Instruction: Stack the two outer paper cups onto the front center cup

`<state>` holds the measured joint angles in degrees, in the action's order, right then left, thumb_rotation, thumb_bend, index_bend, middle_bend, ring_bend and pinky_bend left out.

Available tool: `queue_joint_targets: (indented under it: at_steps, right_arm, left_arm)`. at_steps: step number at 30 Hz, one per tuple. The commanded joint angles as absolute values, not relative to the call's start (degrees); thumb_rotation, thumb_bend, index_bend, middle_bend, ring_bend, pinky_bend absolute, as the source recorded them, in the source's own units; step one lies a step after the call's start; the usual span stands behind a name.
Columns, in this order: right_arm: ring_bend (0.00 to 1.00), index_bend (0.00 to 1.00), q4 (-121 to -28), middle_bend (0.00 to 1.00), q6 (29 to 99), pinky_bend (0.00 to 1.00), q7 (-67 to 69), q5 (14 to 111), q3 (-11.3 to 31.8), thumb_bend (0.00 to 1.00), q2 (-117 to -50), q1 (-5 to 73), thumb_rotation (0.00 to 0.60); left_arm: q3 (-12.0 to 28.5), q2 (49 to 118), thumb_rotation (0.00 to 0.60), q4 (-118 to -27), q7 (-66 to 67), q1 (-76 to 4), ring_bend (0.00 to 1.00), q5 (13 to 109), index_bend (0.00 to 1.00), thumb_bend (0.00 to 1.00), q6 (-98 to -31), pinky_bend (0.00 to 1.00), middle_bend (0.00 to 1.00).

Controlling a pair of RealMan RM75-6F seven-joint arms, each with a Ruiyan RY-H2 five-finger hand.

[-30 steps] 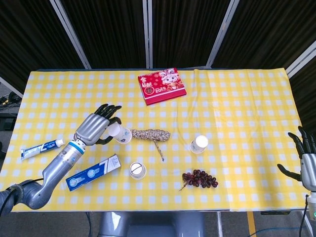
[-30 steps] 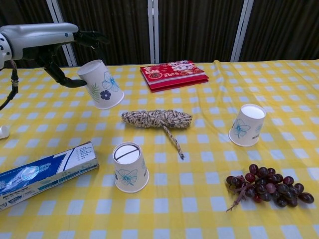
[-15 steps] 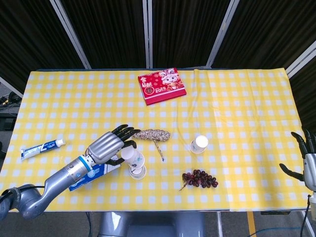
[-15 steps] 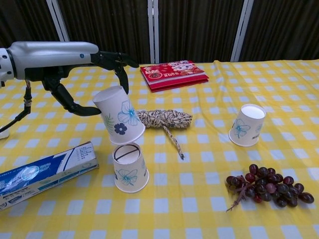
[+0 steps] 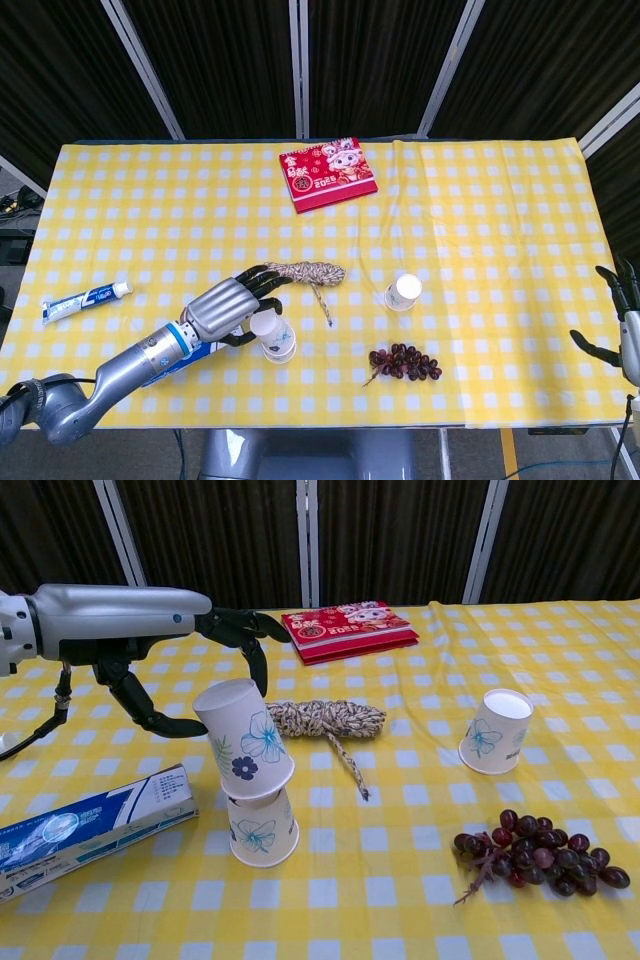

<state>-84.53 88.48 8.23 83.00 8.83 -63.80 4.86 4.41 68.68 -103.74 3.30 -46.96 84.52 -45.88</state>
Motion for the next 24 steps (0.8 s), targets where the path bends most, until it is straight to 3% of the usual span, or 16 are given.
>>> queue_joint_targets:
  at_steps: [1, 16, 24]
  right_arm:
    - [0.00, 0.18, -84.6, 0.00, 88.5, 0.00, 8.3, 83.0, 8.8, 0.02, -63.8, 4.8, 0.600]
    - [0.00, 0.18, -84.7, 0.00, 88.7, 0.00, 8.5, 83.0, 8.9, 0.02, -63.6, 4.7, 0.600]
    - [0.00, 0.18, -84.9, 0.00, 88.7, 0.00, 8.6, 83.1, 8.9, 0.02, -63.5, 4.6, 0.600]
  left_arm:
    - [4.2, 68.5, 0.600, -103.7, 3.8, -47.0, 0.00, 84.3, 0.38, 0.43, -45.8, 0.00, 0.00]
    - [3.4, 69.7, 0.600, -103.9, 6.4, -47.4, 0.00, 82.5, 0.34, 0.41, -45.2, 0.00, 0.00]
    - [3.2, 69.6, 0.600, -103.9, 6.8, -46.8, 0.00, 81.3, 0.15, 0.20, -46.1, 0.00, 0.00]
